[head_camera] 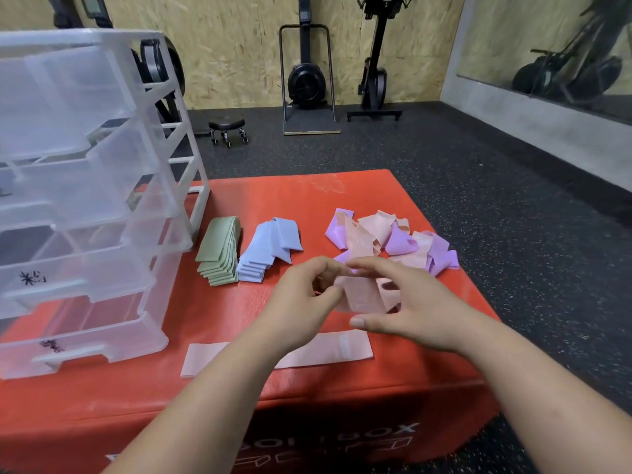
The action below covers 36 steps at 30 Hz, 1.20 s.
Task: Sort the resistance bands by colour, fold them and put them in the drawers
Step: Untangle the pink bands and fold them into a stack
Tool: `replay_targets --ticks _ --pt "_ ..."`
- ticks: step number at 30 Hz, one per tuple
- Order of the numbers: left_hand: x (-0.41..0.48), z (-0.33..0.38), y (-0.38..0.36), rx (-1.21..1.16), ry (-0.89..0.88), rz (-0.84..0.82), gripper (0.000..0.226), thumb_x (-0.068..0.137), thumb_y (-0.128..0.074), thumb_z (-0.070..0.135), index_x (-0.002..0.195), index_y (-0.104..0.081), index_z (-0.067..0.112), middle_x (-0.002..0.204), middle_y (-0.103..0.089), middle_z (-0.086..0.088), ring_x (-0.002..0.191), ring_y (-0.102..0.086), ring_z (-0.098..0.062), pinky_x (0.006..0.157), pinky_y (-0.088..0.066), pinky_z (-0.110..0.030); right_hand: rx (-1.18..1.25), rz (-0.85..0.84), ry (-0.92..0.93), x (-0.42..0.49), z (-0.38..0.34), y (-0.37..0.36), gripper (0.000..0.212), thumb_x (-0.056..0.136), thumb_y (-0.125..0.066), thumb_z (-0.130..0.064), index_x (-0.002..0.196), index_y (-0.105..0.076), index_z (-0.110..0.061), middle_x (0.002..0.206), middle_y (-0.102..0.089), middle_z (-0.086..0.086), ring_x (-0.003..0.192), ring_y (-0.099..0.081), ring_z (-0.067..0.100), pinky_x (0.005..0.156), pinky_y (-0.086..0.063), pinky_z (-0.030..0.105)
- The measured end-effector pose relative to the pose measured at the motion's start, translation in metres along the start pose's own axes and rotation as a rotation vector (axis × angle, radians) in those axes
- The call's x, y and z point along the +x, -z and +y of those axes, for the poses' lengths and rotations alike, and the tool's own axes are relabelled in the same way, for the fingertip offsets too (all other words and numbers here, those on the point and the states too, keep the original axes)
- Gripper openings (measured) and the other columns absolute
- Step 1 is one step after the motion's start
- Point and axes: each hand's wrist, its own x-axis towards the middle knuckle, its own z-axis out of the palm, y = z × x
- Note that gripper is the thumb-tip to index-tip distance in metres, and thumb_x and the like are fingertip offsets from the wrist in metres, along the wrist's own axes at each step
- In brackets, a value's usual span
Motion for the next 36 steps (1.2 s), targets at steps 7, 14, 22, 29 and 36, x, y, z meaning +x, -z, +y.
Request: replay_targets --ticks 7,14,22,29,36 --pt "0.001 0.004 0.006 -0.162 -0.077 0.173 0.031 0.098 -0.071 0.005 0.116 -0.072 0.030 0.096 -0.076 0.009 0.089 -0.071 -0.014 0.082 -0.058 -0.030 -0.170 0.172 -0.108 0.008 0.016 0.008 0.024 0.085 -0.082 -0.027 0.106 -0.074 -0.037 0.082 -0.071 -0.015 0.080 -0.066 0.004 0.080 -0.053 0.031" --pt "0.001 0.006 0.013 -0.221 -0.067 0.196 0.032 0.096 -0.071 -0.001 0.117 -0.073 0.024 0.096 -0.076 0.004 0.089 -0.071 -0.023 0.085 -0.060 -0.036 -0.289 0.157 -0.103 0.006 0.025 0.013 0.025 0.088 -0.075 -0.035 0.112 -0.066 -0.038 0.119 -0.066 -0.017 0.114 -0.055 0.010 0.088 -0.039 0.027" --pt "-0.004 0.014 0.009 -0.135 -0.146 0.113 0.031 0.093 -0.076 -0.001 0.112 -0.073 0.024 0.096 -0.078 0.005 0.095 -0.074 -0.014 0.084 -0.055 -0.024 -0.056 0.205 0.104 0.014 0.002 -0.009 0.017 0.092 -0.076 -0.024 0.105 -0.073 -0.033 0.099 -0.073 -0.021 0.099 -0.066 0.004 0.090 -0.052 0.035" --pt "-0.009 0.007 0.015 0.029 -0.169 0.105 0.007 0.097 -0.078 0.021 0.098 -0.077 0.027 0.090 -0.076 0.010 0.087 -0.069 -0.015 0.081 -0.057 -0.040 -0.178 0.194 0.176 0.017 0.001 -0.011 0.012 0.088 -0.071 -0.030 0.100 -0.070 -0.031 0.092 -0.070 -0.015 0.088 -0.065 0.008 0.077 -0.053 0.035" --pt "-0.001 0.002 0.039 -0.039 -0.088 0.487 0.006 0.098 -0.076 0.020 0.095 -0.077 0.026 0.085 -0.075 0.013 0.078 -0.068 -0.004 0.075 -0.054 -0.026 -0.363 0.311 -0.149 0.012 0.039 0.025 0.011 0.083 -0.080 -0.038 0.091 -0.074 -0.035 0.083 -0.073 -0.012 0.079 -0.064 0.014 0.072 -0.052 0.036"
